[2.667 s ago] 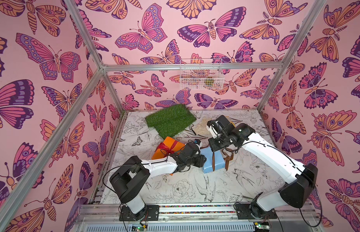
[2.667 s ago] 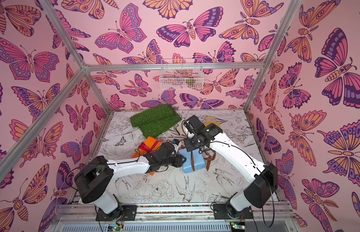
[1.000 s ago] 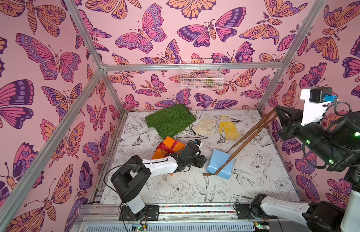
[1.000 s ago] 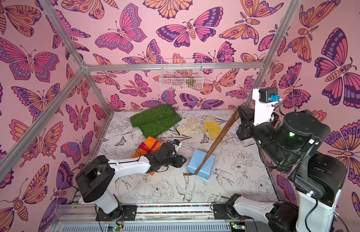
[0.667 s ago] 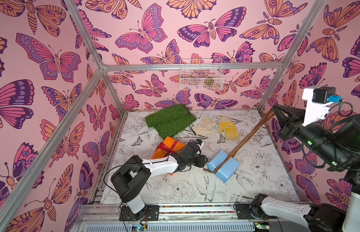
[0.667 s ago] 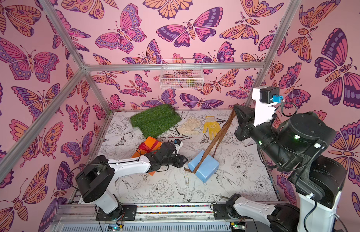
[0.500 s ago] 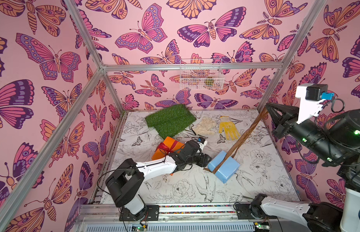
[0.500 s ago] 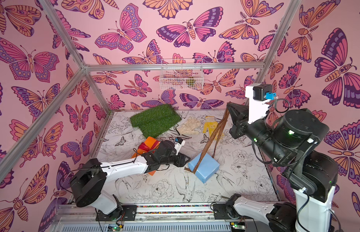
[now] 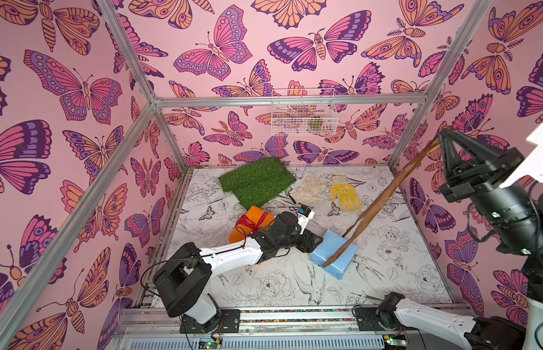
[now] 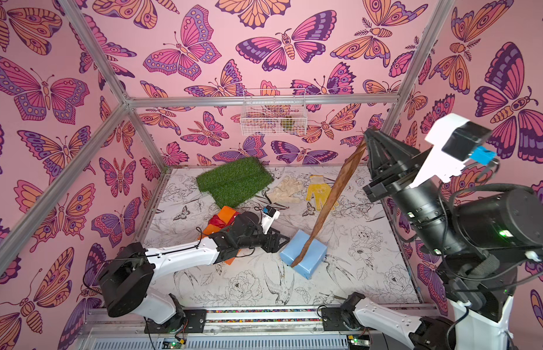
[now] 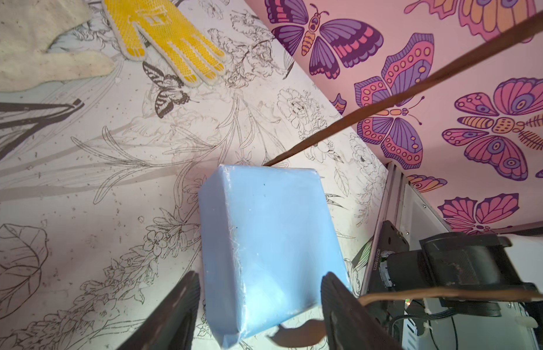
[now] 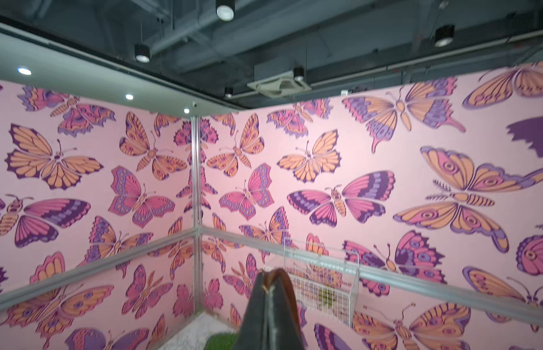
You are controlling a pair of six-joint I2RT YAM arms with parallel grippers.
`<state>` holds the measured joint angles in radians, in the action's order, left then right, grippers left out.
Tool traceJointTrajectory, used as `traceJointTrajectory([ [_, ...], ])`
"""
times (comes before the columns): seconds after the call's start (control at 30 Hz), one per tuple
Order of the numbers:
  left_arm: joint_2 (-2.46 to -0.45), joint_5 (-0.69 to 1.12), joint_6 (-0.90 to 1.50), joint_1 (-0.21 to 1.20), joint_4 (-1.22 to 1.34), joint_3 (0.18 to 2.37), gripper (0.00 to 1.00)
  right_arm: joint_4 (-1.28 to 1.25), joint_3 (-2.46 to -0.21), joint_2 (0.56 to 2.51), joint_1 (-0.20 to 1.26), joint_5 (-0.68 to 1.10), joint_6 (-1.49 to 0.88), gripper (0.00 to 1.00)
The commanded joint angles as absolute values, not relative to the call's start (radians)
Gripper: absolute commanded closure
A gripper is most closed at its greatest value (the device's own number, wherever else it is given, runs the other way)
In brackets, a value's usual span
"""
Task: Untie the ribbon bows on the gift boxes
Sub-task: Pull the ribbon from the gift box, then place the ribbon at the center of the board.
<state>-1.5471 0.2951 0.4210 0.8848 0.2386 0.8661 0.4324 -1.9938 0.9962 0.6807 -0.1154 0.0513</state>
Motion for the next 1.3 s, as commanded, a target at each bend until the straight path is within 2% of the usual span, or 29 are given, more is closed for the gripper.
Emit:
traceJointTrajectory([
  [0.0, -1.558, 0.287, 0.420, 0.888, 0.256, 0.843, 0.34, 0.283, -1.996, 1.001, 0.689, -0.159, 0.134, 1.00],
  [0.3, -1.557, 0.280, 0.430, 0.888, 0.256, 0.825, 0.34, 0.205, -2.000, 1.011, 0.689, -0.310, 0.385, 1.00],
  [0.5, -1.560, 0.274, 0.439, 0.888, 0.258, 0.815, 0.34, 0.149, -2.036, 1.014, 0.689, -0.340, 0.510, 1.00],
  [0.7, -1.572, 0.285, 0.446, 0.888, 0.264, 0.812, 0.34, 0.043, -1.956, 0.976, 0.690, -0.430, 0.641, 1.00],
  [0.9, -1.577, 0.286, 0.445, 0.888, 0.264, 0.808, 0.34, -0.098, -1.919, 0.893, 0.690, -0.455, 0.683, 1.00],
  [1.13, -1.613, 0.301, 0.455, 0.888, 0.280, 0.813, 0.34, -0.082, -1.980, 0.900, 0.702, -0.440, 0.719, 1.00],
  [1.27, -1.626, 0.314, 0.466, 0.890, 0.294, 0.813, 0.34, -0.078, -1.929, 0.893, 0.712, -0.511, 0.725, 1.00],
])
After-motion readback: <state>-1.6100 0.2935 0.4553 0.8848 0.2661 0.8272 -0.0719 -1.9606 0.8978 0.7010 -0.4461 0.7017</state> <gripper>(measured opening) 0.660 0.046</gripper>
